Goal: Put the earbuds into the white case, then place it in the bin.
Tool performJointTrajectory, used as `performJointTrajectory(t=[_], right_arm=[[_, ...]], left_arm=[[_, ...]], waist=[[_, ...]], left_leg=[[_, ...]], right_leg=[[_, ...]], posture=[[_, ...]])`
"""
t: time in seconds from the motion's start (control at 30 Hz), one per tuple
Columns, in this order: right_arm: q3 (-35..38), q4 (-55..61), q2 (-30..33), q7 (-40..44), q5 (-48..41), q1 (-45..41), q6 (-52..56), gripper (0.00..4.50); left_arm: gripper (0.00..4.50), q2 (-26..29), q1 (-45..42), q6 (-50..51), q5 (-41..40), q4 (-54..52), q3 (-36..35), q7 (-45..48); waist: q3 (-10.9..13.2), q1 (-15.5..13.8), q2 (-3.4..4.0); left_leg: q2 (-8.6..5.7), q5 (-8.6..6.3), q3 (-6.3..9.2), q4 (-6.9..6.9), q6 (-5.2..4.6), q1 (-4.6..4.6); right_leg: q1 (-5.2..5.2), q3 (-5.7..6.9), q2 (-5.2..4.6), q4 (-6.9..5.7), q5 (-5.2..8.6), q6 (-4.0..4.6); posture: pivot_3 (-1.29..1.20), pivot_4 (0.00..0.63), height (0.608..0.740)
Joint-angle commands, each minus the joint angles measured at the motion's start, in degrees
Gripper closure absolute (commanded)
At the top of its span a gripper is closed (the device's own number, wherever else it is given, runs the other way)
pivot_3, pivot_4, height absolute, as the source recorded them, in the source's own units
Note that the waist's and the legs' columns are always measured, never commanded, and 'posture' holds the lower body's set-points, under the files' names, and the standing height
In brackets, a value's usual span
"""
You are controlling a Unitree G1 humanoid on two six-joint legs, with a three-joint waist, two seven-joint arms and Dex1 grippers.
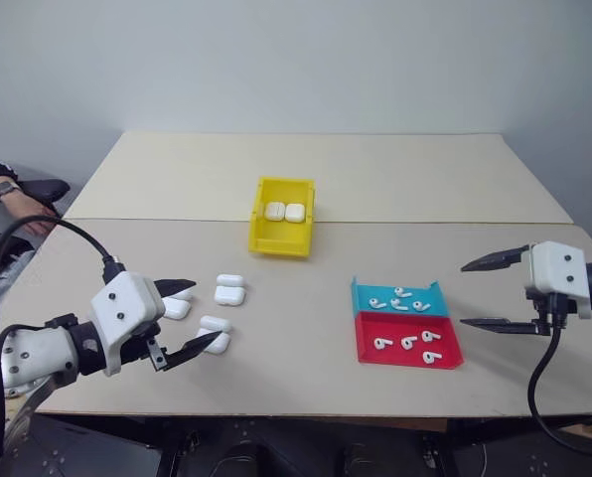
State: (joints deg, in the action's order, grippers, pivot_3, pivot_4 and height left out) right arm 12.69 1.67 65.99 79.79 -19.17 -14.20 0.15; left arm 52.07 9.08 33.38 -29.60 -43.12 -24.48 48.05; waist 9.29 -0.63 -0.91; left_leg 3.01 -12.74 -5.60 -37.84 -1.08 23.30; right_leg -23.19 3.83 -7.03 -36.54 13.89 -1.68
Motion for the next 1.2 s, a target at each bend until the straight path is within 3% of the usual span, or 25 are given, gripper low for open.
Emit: performJointTrajectory(t=[0.03,0.1,0.33,0.53,0.63,0.7,0.77,0.87,1.1,1.2], right_arm=[[1.7,0.9,1.4,0.0,-0.3,-0.6,-0.3,0.01],[1.5,0.8,1.3,0.0,-0.3,-0.8,-0.2,0.01],[0.3,0.5,0.9,-0.2,0.1,-1.8,-0.3,0.01],[-0.7,-0.4,0.4,-0.4,0.7,-2.6,-0.8,0.01],[-0.2,0.3,0.7,0.1,0.3,-1.8,-0.1,0.01],[0.2,1.1,0.8,0.7,-0.2,-0.4,0.3,0.01],[0.1,1.4,0.7,0.6,0.0,0.6,0.4,0.01],[-0.8,2.0,0.1,0.1,0.3,1.3,0.8,0.01],[-0.6,3.7,-0.2,-0.7,0.2,3.1,2.0,0.01],[0.0,4.0,0.1,-1.2,0.3,3.9,2.4,0.01]], left_arm=[[0.00,0.9,0.1,0.7,0.0,-2.3,-2.0,-0.9],[0.00,-0.5,-1.5,3.3,-3.6,-2.8,-2.9,-3.0],[0.00,-0.2,-0.4,6.9,0.9,-6.4,-2.3,-9.1],[0.00,0.2,-3.8,21.0,0.7,-12.5,0.0,-19.1],[0.00,0.6,-6.0,31.6,-1.7,-15.9,-1.9,-22.5],[0.00,4.3,-10.1,43.5,-4.3,-16.8,-1.8,-22.7],[0.00,4.3,-16.1,54.8,-6.6,-16.9,-1.6,-23.5],[0.00,4.9,-21.7,59.1,-10.3,-10.3,-0.4,-27.5],[0.00,11.8,-29.8,59.1,-17.8,8.3,7.0,-37.0],[0.00,12.0,-33.7,59.1,-22.2,14.1,10.0,-39.5]], waist=[[0.0,0.0,0.00],[0.0,0.0,0.00],[0.0,0.1,0.00],[0.0,0.0,-0.01],[0.0,0.0,-0.02],[0.0,-0.1,-0.07],[0.0,-0.1,-0.08],[0.1,0.0,-0.13],[0.1,0.0,-0.20],[0.1,-0.1,-0.24]], left_leg=[[0.00,0.00,0.00,0.00,0.00,0.00],[0.00,0.00,0.01,0.00,0.00,0.00],[0.00,0.00,0.09,0.00,0.00,0.01],[-0.01,0.00,0.17,0.00,0.00,-0.03],[-0.01,-0.01,0.33,0.00,-0.01,0.01],[-0.01,-0.01,0.35,0.00,-0.01,-0.02],[-0.02,0.02,0.38,0.00,0.02,-0.03],[-0.05,0.01,0.46,-0.01,0.02,-0.11],[-0.05,0.01,0.46,0.00,0.02,-0.10],[-0.06,0.00,0.46,0.00,0.01,-0.04]], right_leg=[[0.00,0.00,0.00,0.00,0.00,0.00],[0.00,0.00,0.00,0.00,0.00,0.00],[0.00,-0.01,0.00,0.01,0.00,0.00],[0.03,-0.02,0.00,-0.02,0.00,-0.01],[0.02,-0.04,0.00,0.02,0.00,-0.01],[0.03,-0.05,0.00,-0.01,0.00,-0.01],[0.05,0.02,0.01,-0.08,0.00,-0.02],[0.11,-0.03,0.00,-0.07,0.03,-0.08],[0.06,-0.07,0.00,-0.11,0.03,-0.05],[0.05,-0.06,-0.03,-0.06,0.03,-0.05]], posture=[[0.00,0.150,0.740],[0.00,0.150,0.740],[0.00,0.150,0.740],[0.00,0.150,0.740],[0.00,0.150,0.740],[0.00,0.150,0.740],[0.00,0.150,0.740],[0.00,0.150,0.740],[0.00,0.150,0.740],[0.00,0.150,0.740]])
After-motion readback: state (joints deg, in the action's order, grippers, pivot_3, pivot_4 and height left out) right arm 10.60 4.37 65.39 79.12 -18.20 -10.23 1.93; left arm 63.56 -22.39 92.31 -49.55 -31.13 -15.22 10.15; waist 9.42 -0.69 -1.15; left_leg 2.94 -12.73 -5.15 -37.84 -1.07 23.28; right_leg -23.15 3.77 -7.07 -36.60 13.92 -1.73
